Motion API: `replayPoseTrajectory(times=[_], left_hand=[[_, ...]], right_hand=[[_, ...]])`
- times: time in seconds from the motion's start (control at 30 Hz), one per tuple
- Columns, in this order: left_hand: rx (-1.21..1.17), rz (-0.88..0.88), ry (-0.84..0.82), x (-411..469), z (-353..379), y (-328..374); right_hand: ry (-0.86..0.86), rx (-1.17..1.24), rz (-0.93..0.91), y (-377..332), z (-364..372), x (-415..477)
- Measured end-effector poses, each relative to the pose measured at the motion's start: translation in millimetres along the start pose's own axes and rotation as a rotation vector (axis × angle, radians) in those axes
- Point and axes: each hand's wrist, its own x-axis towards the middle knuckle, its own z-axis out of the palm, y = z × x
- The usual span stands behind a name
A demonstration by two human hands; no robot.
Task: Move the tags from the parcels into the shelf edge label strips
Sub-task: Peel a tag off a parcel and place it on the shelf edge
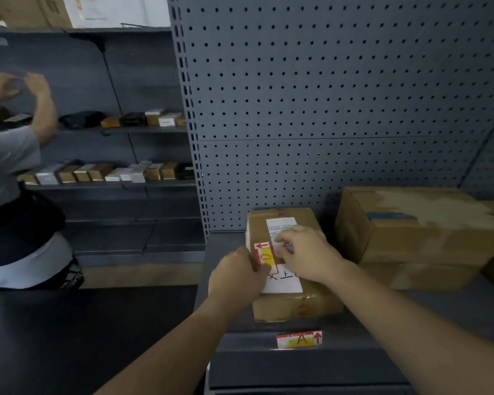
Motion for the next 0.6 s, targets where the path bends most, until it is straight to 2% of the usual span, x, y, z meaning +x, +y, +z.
replayPoseTrajectory(times=[0.27,0.6], left_hand=[[-0.101,0.052,-0.088,13.2,-12.5,-13.4],[-0.12,0.063,-0.079,29.1,-14.6,-20.9]], right_hand=[[-0.129,-0.011,-0.086,-13.2,13.5,22.9],[-0.183,-0.01,-0.101,-13.7,7.3,24.6]])
